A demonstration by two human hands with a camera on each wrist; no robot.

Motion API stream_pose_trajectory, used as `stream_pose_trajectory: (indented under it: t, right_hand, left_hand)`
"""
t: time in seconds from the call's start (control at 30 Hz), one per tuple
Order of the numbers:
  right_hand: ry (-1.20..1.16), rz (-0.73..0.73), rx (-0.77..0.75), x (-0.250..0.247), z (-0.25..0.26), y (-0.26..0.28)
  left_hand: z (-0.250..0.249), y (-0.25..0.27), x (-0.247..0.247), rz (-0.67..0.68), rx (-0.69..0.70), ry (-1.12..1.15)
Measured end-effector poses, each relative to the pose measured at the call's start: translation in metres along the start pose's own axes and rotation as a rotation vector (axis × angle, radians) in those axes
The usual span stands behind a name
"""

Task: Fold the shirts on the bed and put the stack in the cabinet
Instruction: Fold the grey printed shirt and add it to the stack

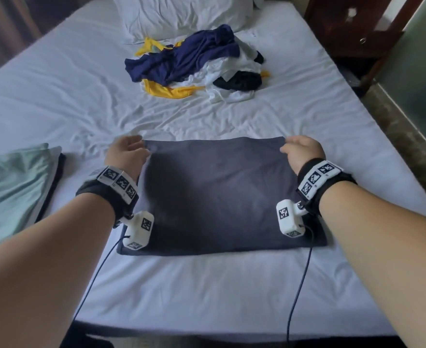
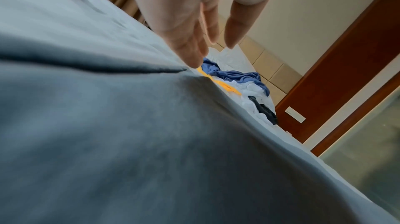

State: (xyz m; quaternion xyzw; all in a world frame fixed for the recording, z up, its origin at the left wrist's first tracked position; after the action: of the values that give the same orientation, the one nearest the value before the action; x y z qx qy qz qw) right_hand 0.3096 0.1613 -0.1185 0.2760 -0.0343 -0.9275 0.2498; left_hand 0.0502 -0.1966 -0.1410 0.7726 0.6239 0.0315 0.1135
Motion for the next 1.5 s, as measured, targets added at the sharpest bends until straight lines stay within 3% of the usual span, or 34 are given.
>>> stream_pose_trajectory:
  t: [0.13,0.23,0.37,0.5,0.77,0.97,1.23,1.37,1.5]
  right_hand:
    - [0.217,-0.032,0.026,-0.03,-0.016,0.034]
    - [0.298,-0.038,0.148,-0.062,-0.046,0.064]
    - [-0.052,-0.131,0.25,-0.085,-0.108,0.103]
    - [-0.284,-0.199,0.196,-0.086,-0.139,0.13]
    - [-0.138,-0.193,0.047,-0.07,-0.136,0.127]
    - [-0.023,-0.232,0.026,-0.076,-0.135,0.134]
    - [-0.006,-0.154,0.023,-0.075,-0.137,0.146]
    - [0.008,-0.16,-0.002,-0.076,-0.138,0.157]
    - [0.054,-0.162,-0.005,-0.079,-0.14,0.159]
  left_hand:
    - [0.018,0.014,-0.027,-0.008,-0.106,-0.242]
    - [0.024,0.061,-0.048,-0.021,-0.199,-0.155]
    - [0.056,0.117,-0.079,-0.077,-0.257,-0.098]
    - [0.084,0.142,-0.102,-0.162,-0.214,-0.021]
    - [0.087,0.154,-0.096,-0.157,-0.093,-0.287]
    - [0.093,0.142,-0.097,-0.132,-0.112,-0.271]
    - [0.084,0.156,-0.103,-0.175,-0.152,-0.285]
    - [0.078,0.162,-0.092,-0.099,-0.1,-0.478]
    - [0.077,0.165,-0.089,-0.036,-0.079,-0.531]
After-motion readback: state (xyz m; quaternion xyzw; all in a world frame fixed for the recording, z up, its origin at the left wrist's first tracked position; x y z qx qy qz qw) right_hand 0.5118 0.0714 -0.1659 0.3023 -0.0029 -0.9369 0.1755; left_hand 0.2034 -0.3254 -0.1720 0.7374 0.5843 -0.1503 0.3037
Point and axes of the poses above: each hand's wrist, its own y-axis away from the middle knuckle, its own x-axis out of the palm, z = x × y, the point moved 7 cm from there along -y, towards the middle knuckle, and after that the axes turned 1 degree about y, right-handed, at the moved point
